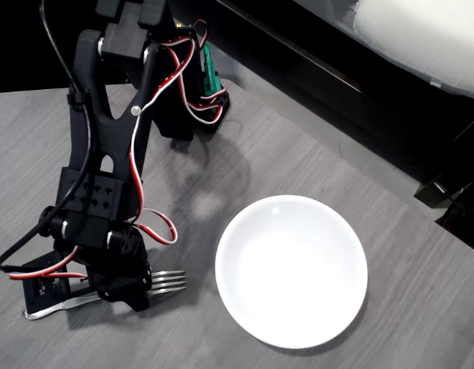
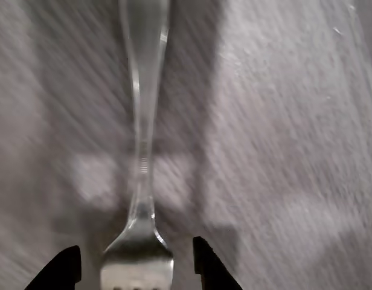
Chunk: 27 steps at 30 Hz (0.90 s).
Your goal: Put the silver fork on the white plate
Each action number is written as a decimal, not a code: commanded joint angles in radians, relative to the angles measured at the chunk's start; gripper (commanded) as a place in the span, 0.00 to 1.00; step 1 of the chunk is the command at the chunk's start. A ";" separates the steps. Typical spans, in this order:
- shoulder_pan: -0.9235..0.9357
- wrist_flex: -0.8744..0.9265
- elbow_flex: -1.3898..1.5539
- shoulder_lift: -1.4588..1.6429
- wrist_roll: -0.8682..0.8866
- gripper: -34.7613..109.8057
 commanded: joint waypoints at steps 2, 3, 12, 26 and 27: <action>-0.002 0.002 -0.052 0.012 -0.009 0.38; -0.003 0.002 -0.052 0.015 -0.009 0.38; -0.015 0.020 -0.052 0.025 -0.009 0.36; -0.014 0.021 -0.063 0.025 -0.011 0.24; -0.014 0.028 -0.066 0.025 -0.011 0.24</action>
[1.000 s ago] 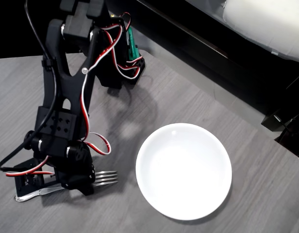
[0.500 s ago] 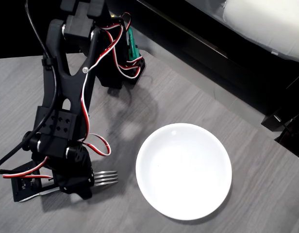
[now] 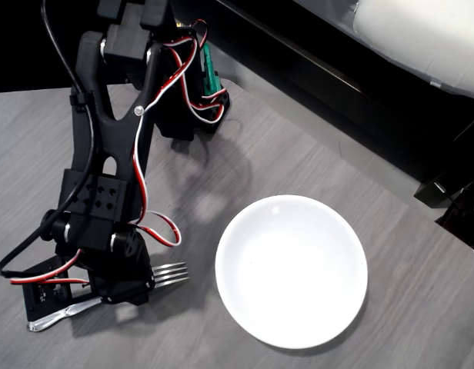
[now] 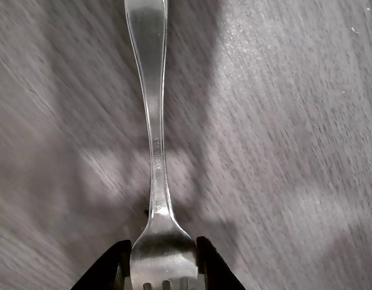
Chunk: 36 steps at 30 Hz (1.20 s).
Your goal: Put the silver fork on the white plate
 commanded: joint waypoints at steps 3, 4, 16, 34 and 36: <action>0.008 0.038 -0.061 0.041 -0.009 0.24; 0.009 0.049 -0.064 0.055 -0.009 0.24; -0.034 0.219 -0.094 0.454 -0.011 0.24; -0.026 0.179 -0.058 0.456 -0.003 0.24; -0.029 0.140 -0.021 0.428 -0.005 0.24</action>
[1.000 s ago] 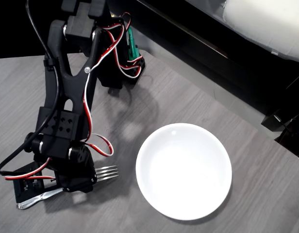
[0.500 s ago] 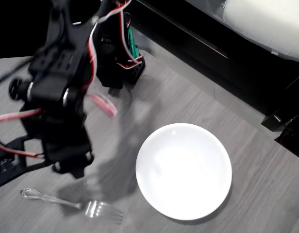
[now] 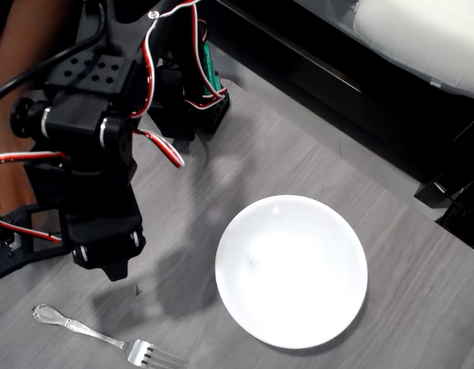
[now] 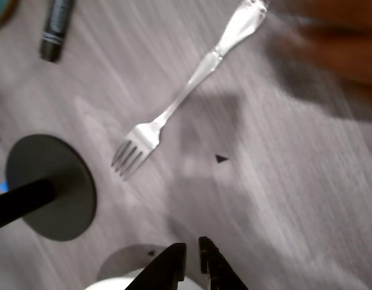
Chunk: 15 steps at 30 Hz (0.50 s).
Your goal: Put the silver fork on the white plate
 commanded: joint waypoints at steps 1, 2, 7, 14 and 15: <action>-0.008 -0.081 0.049 -0.031 -0.008 0.24; -0.005 -0.118 0.071 -0.057 -0.008 0.24; -0.012 -0.167 0.078 -0.218 -0.002 0.24; -0.023 -0.210 0.078 -0.281 0.002 0.32; -0.025 -0.209 0.078 -0.270 0.002 0.34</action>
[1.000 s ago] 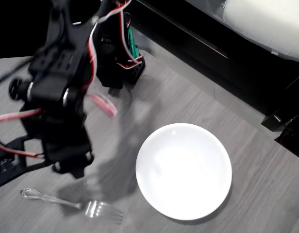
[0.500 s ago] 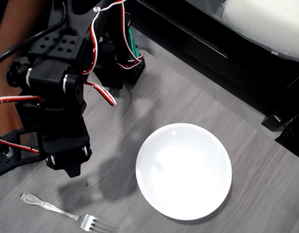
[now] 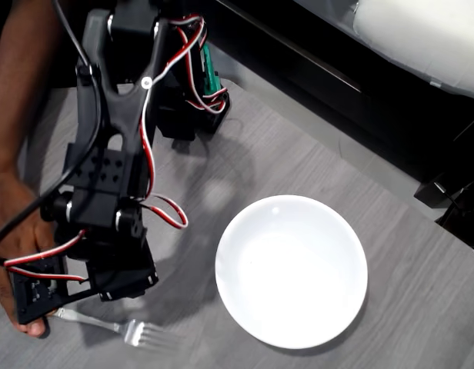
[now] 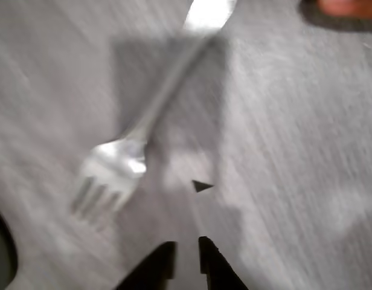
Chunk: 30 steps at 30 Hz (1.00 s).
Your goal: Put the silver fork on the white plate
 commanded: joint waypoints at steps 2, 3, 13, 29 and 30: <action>-0.009 0.000 -0.005 0.046 0.002 0.36; -0.006 0.003 -0.005 0.060 0.002 0.37; 0.083 -0.092 -0.005 0.025 0.009 0.39; 0.143 -0.152 -0.215 -0.267 0.026 0.37; 0.141 -0.152 -0.218 -0.270 0.026 0.37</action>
